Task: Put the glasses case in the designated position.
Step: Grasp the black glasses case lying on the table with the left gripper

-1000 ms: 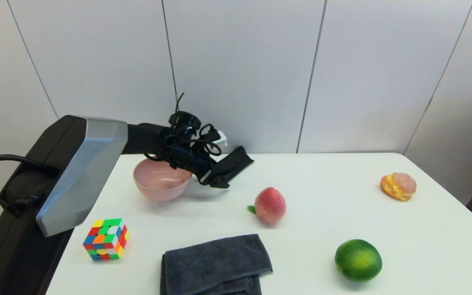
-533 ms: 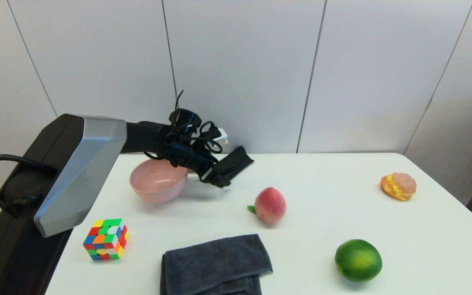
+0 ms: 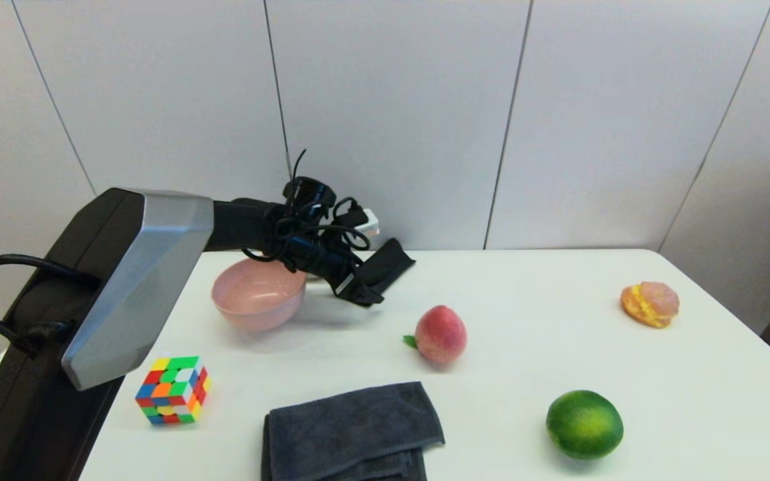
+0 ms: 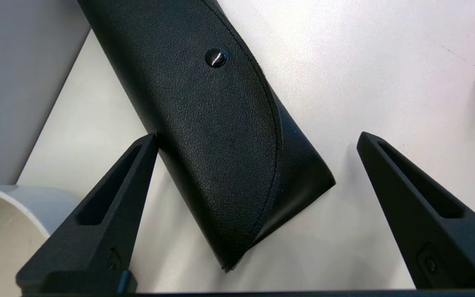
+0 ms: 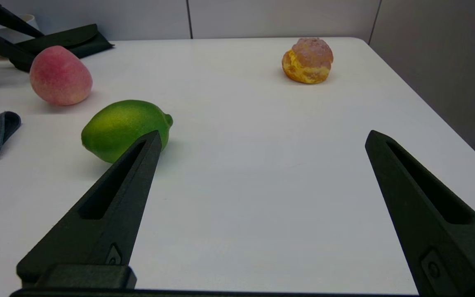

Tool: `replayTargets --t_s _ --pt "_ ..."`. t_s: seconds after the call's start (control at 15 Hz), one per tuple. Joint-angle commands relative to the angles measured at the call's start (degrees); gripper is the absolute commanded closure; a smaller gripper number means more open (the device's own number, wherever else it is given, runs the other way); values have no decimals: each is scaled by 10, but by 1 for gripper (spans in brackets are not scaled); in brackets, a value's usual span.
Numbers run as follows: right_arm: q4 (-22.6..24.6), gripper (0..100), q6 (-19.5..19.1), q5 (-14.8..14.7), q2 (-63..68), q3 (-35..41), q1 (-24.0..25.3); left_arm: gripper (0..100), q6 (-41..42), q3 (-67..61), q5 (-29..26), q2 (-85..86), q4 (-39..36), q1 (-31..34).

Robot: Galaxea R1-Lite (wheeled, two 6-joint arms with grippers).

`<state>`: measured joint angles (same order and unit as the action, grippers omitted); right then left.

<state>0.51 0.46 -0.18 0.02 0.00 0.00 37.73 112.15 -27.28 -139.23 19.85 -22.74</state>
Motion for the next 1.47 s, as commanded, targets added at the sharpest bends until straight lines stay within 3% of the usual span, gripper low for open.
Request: replayTargets --t_s 0.07,0.8,0.87,1.47 --pt "0 0 1 0 1 0 0 0 0 2 -2 -9 -17 0" --pt "0 0 -1 0 1 0 0 0 2 3 -1 -25 -26 0" --pt "0 0 1 0 1 0 0 100 5 3 -1 -25 -25 1" --pt "0 0 1 0 1 0 1 100 5 3 -2 -25 -25 4"
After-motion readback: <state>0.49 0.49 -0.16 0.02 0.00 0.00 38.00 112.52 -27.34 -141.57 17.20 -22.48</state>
